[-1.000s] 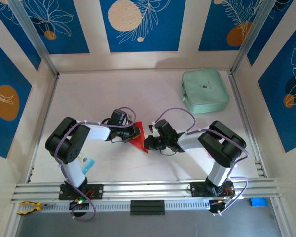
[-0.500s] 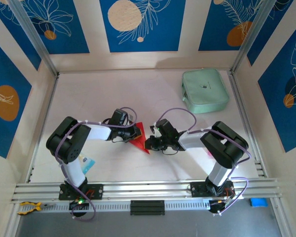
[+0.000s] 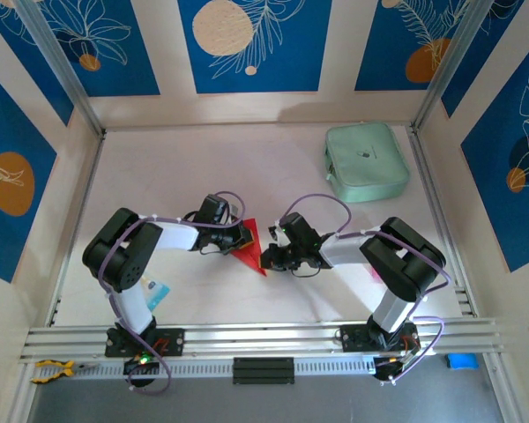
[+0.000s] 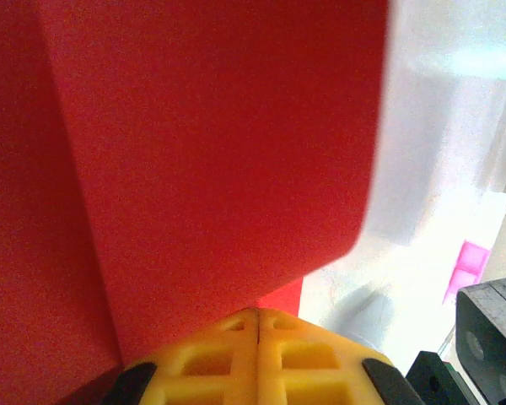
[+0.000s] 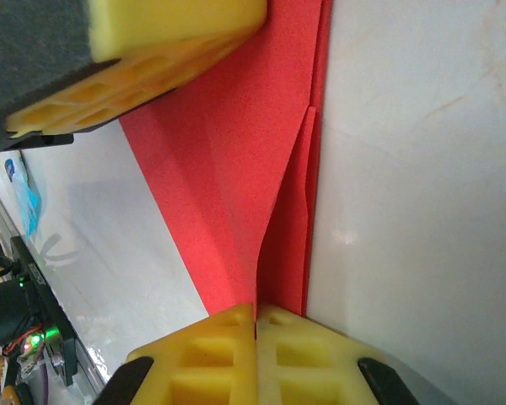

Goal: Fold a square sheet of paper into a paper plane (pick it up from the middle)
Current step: Fourth fold the wing at the center of the table.

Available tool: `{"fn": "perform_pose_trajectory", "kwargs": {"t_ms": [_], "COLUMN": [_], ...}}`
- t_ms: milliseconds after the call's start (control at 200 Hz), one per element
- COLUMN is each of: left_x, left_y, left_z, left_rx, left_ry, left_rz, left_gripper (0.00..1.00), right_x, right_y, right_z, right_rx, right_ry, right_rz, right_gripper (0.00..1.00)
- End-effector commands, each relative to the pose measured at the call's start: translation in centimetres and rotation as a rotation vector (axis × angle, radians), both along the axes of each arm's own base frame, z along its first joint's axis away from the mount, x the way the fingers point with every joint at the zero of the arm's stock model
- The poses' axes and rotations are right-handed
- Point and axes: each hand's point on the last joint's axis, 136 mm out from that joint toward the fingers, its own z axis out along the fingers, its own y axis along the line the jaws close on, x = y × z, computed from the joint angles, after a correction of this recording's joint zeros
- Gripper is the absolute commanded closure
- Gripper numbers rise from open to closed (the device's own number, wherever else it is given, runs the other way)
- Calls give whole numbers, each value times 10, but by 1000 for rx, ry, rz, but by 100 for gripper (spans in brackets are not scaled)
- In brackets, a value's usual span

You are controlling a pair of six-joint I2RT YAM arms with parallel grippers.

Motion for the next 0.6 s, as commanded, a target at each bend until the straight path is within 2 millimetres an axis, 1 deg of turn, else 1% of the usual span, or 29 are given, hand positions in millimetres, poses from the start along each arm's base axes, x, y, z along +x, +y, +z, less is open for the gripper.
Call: {"fn": "perform_pose_trajectory", "kwargs": {"t_ms": [0, 120, 245, 300, 415, 550, 595], "left_x": [-11, -11, -11, -11, -12, -12, -13], "left_y": [12, 13, 13, 13, 13, 14, 14], "left_z": [-27, -26, -27, -27, -28, -28, -28], "left_rx": [82, 82, 83, 81, 80, 80, 80], "left_ry": [62, 60, 62, 62, 65, 63, 64], "left_rz": [9, 11, 15, 16, 14, 16, 18], "left_gripper": [95, 95, 95, 95, 95, 95, 95], "right_x": [-25, -27, -30, -32, -35, -36, -35], "right_y": [-11, -12, -14, -15, -14, -13, -14], "right_z": [-11, -6, -5, -8, -12, -13, -13], "right_rx": [-22, -5, -7, -12, 1, 10, 6], "right_ry": [96, 93, 99, 104, 120, 129, 126], "right_rz": [30, 39, 43, 44, 50, 52, 45], "right_gripper": [94, 87, 85, 86, 94, 95, 93]}}
